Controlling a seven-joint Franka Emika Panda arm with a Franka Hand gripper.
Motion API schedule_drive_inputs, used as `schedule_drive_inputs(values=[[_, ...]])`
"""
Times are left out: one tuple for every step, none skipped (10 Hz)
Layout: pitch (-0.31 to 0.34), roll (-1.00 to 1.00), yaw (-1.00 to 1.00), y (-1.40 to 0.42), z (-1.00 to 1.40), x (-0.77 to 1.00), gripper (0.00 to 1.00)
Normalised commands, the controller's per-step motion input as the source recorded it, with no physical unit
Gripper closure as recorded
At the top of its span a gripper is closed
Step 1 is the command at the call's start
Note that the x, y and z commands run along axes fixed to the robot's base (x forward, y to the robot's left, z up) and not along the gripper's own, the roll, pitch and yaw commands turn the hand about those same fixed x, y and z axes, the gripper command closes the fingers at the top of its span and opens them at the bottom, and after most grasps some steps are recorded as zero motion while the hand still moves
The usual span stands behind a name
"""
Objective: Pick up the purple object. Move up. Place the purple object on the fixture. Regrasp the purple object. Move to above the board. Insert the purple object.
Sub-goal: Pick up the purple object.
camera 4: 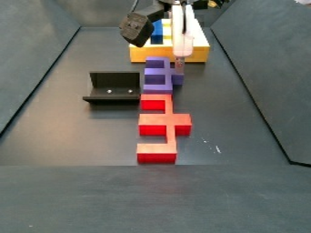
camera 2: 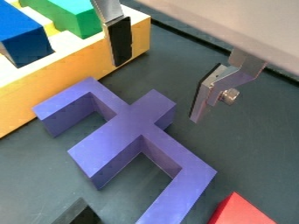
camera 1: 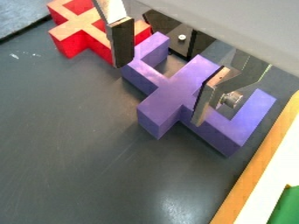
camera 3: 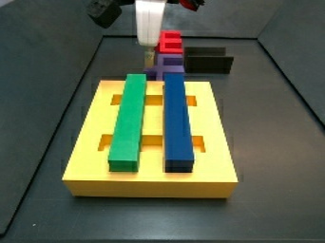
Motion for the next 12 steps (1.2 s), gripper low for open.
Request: schedule_drive_inputs(values=[[-0.004, 0.03, -0.04, -0.07, -0.32, 0.00, 0.00], [0.000, 0.04, -0.01, -0.08, -0.33, 0.00, 0.00], [0.000, 0.06, 0.00, -0.14, -0.28, 0.03, 0.00], [0.000, 0.09, 0.00, -0.07, -0.26, 0.06, 0.00], [0.003, 0.10, 0.00, -0.04, -0.18, 0.08, 0.00], [0.014, 0.06, 0.00, 0.00, -0.16, 0.07, 0.00], [0.021, 0.10, 0.00, 0.00, -0.19, 0.09, 0.00], [0.036, 0.11, 0.02, 0.00, -0.17, 0.11, 0.00], [0.036, 0.11, 0.04, 0.00, -0.15, 0.08, 0.00], [0.029, 0.13, 0.05, 0.00, -0.19, 0.07, 0.00], [0.030, 0.13, 0.03, 0.00, -0.16, 0.04, 0.00], [0.069, 0.14, 0.00, 0.00, -0.08, 0.10, 0.00]])
